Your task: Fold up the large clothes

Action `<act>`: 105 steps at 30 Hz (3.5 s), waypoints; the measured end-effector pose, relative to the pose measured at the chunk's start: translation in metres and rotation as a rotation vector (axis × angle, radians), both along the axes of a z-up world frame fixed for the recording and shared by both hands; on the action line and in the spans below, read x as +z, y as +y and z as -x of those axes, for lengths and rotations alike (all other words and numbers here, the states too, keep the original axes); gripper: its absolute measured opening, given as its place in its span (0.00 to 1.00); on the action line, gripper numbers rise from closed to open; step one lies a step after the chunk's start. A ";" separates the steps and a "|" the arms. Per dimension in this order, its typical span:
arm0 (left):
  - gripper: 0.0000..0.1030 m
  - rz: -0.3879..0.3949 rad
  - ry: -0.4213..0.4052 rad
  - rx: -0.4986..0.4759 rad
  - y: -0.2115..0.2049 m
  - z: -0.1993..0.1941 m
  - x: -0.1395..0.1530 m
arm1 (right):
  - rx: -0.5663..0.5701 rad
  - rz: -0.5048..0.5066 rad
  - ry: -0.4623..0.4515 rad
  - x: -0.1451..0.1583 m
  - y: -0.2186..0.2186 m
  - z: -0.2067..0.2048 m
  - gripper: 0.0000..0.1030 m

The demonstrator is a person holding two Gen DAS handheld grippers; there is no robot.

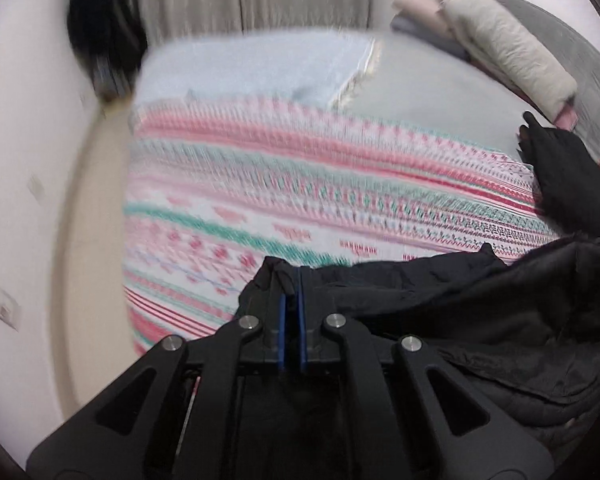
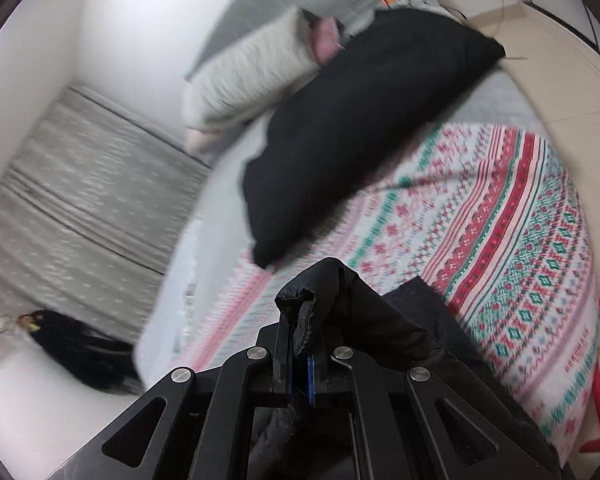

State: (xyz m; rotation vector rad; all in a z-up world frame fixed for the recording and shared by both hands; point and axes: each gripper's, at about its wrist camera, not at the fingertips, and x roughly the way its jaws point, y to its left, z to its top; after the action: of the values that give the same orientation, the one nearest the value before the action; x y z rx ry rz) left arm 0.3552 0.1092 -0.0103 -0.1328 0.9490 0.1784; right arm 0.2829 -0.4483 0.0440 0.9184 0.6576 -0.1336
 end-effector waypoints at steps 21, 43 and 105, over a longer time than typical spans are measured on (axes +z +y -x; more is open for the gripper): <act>0.36 0.469 0.075 0.114 0.092 -0.048 0.006 | -0.013 -0.188 0.134 -0.054 -0.069 -0.057 0.36; 0.07 0.264 0.134 -0.059 0.030 -0.052 -0.021 | 0.312 0.299 0.210 -0.042 -0.016 -0.098 0.04; 0.40 -0.097 0.022 -0.291 -0.073 0.095 -0.045 | 0.730 0.632 0.172 -0.072 0.203 -0.006 0.60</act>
State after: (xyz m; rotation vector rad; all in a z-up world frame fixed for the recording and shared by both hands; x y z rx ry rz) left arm 0.2599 0.0358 -0.0557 0.0970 0.9685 -0.0433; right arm 0.2892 -0.2451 -0.0280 0.0287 0.9985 0.2278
